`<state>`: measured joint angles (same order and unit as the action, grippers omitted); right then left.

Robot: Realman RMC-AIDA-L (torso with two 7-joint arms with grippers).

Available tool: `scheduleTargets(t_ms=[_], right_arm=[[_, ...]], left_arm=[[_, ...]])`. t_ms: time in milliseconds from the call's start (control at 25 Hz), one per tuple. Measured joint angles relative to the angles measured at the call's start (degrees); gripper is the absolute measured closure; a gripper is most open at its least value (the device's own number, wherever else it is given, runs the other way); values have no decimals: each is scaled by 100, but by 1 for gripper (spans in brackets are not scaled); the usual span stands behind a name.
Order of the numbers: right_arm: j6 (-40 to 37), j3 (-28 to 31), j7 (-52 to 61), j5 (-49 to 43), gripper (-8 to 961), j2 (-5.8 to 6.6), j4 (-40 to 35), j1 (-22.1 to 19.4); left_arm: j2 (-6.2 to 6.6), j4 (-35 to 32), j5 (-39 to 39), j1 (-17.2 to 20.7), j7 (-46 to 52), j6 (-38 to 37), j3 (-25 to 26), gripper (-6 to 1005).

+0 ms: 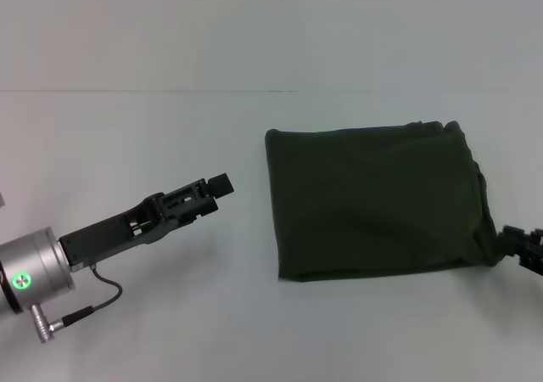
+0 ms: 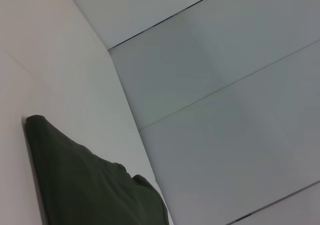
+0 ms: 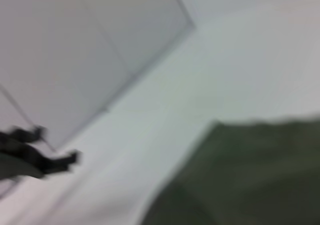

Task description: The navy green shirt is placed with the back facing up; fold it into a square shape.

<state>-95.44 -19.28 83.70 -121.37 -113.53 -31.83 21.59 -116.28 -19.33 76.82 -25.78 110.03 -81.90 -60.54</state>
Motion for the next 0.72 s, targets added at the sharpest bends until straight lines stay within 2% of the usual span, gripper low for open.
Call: scheduleTargets(t_ms=[160, 280, 400, 600, 720], right_arm=[[-48, 224, -614, 36, 885, -226, 2, 225], [359, 223, -966, 75, 749, -448, 2, 478], [779, 226, -1289, 168, 617, -604, 81, 733], [1536, 162, -1529, 307, 413, -636, 486, 1075], [1976, 32, -1546, 305, 419, -638, 584, 1160]], left_arm=[[9, -10, 10, -17, -3, -3, 0, 165], [20, -17, 11, -15, -32, -6, 7, 165], [28, -19, 11, -9, -42, 4, 15, 165], [28, -28, 11, 5, -51, 17, 17, 165], [28, -28, 11, 6, -54, 18, 17, 165]])
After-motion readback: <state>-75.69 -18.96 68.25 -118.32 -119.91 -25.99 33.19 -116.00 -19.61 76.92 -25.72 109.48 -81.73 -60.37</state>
